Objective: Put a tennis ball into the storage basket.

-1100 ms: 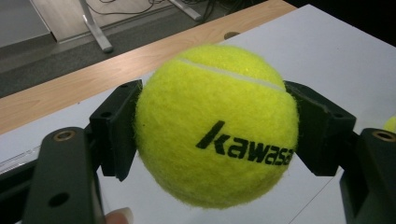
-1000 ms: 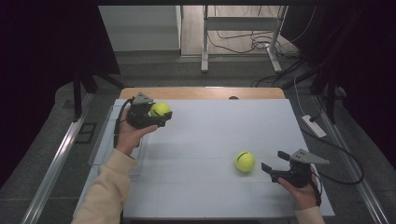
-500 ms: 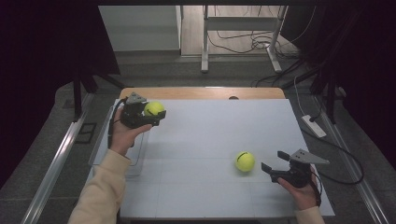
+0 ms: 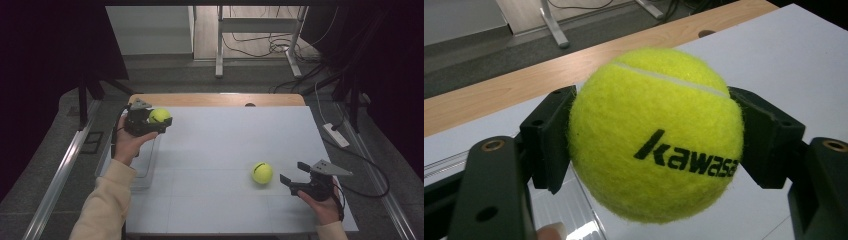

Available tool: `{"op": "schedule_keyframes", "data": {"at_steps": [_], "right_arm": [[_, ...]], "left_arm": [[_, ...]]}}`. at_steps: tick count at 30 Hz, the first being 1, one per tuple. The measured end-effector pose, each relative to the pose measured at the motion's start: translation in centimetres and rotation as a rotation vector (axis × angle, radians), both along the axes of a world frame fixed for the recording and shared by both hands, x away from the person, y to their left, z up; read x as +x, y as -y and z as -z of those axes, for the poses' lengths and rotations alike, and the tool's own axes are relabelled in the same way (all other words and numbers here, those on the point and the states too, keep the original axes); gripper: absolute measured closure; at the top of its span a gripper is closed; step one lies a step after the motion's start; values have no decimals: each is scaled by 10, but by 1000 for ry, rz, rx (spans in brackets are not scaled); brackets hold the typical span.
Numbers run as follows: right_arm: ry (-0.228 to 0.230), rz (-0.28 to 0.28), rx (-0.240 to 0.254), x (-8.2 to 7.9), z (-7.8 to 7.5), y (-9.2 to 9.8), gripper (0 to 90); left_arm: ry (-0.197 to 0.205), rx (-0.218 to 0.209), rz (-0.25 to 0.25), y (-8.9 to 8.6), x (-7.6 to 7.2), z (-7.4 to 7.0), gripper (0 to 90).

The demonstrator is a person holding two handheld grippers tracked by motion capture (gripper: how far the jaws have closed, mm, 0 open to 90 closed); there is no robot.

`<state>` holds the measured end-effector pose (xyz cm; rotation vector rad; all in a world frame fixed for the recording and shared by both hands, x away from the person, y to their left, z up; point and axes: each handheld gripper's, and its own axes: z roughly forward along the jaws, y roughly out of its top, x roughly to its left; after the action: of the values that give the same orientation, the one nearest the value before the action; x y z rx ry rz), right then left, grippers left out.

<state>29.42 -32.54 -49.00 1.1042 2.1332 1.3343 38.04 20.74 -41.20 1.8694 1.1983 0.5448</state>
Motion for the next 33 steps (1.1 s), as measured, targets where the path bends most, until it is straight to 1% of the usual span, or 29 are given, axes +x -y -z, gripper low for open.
{"op": "schedule_keyframes", "data": {"at_steps": [5, 9, 11, 15, 24, 27, 33], "right_arm": [[-2, -5, -4, 0, 1, -1, 121], [-2, -3, -2, 0, 0, 0, 121], [-1, -1, 1, 0, 0, 0, 122], [1, -1, 1, 0, 0, 0, 121], [4, -2, 1, 0, 0, 0, 121], [1, 3, 6, 0, 0, 0, 121], [3, 3, 5, 0, -1, 1, 121]], "left_arm": [[-7, 6, -5, -4, 1, 1, 268], [-10, 7, -19, -9, 2, 2, 268], [-15, 16, -27, -11, 3, 3, 268], [-23, 14, -39, -15, 5, 4, 268], [-31, 22, -67, -23, 8, 3, 268], [-39, 36, -72, -27, 9, 3, 268], [-48, 40, -93, -35, 10, 4, 268]]}}
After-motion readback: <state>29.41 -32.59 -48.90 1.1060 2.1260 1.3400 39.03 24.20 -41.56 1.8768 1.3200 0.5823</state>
